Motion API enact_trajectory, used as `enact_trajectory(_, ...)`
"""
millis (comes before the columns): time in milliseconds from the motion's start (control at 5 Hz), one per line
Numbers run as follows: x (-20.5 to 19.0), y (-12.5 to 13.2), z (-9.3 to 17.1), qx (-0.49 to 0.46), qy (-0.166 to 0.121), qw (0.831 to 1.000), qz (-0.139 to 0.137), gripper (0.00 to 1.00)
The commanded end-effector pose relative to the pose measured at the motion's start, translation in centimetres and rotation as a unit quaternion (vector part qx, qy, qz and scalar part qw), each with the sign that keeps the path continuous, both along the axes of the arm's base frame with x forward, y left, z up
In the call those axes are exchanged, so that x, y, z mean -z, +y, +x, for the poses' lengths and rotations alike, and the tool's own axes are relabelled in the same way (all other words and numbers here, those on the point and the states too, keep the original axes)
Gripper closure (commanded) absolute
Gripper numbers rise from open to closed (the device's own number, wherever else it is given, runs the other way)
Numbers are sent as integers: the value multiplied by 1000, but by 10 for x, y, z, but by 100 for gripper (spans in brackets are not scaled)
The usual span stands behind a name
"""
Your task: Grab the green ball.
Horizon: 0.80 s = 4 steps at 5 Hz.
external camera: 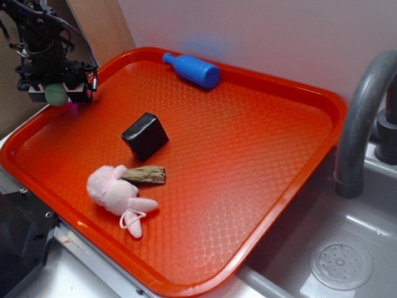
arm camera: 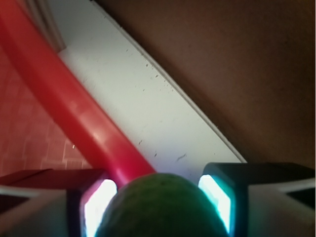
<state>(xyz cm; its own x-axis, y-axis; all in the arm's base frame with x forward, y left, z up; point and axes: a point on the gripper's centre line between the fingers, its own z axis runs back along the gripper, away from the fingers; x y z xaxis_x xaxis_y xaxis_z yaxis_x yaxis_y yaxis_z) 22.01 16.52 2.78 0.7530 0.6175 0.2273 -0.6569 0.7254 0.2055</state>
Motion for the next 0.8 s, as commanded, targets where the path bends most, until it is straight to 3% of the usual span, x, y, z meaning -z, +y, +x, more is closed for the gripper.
enact_trajectory(0, -88, -54, -8, 145, -1, 986, -81, 100)
enact_trajectory(200, -141, -96, -17, 263, 26, 955, -132, 100)
enact_trajectory(400, -190, -149, -24, 340, 50, 933, -106, 100)
enact_trajectory(600, -235, -192, -35, 409, 29, 909, -77, 100)
